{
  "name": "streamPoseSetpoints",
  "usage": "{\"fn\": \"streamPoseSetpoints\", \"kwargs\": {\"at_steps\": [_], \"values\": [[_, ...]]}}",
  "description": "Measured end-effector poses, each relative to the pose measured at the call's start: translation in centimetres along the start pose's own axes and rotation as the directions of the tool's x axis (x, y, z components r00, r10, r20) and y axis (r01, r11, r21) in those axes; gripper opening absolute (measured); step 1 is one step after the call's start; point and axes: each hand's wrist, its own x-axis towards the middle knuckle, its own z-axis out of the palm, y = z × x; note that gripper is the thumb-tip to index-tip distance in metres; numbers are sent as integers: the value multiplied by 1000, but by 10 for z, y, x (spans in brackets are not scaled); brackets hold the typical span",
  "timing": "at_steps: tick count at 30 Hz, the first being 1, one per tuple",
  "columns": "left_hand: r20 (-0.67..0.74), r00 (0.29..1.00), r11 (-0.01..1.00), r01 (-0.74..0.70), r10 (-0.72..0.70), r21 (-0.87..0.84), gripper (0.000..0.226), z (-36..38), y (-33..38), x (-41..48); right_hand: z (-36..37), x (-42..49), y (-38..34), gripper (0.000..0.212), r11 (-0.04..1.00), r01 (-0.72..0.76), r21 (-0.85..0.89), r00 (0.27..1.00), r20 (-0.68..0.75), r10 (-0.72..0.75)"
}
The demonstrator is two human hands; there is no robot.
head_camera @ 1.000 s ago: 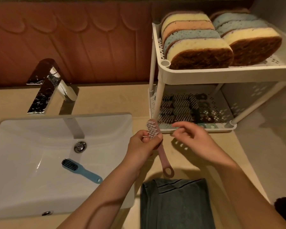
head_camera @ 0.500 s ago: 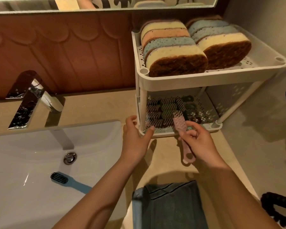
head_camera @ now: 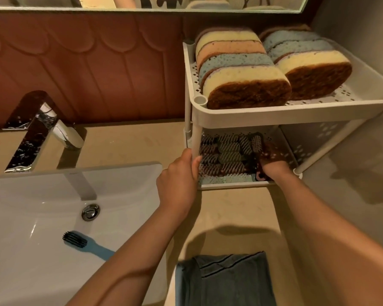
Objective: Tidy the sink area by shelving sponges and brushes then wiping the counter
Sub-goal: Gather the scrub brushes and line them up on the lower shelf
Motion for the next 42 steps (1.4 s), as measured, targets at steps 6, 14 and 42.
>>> {"fn": "streamPoseSetpoints", "kwargs": {"at_steps": [6, 14, 42], "values": [[-4, 999, 996, -36, 36, -86, 29, 0, -4, 3, 9, 9, 7, 36, 967, 142, -210, 976, -130, -172], [384, 923, 798, 256, -34, -545, 33, -14, -26, 3, 17, -35, -2, 23, 951, 308, 6, 930, -211, -299], [819, 433, 373, 880, -376, -295, 22, -120, -316, -100, 315, -222, -115, 34, 774, 570, -276, 688, 675, -267]]}}
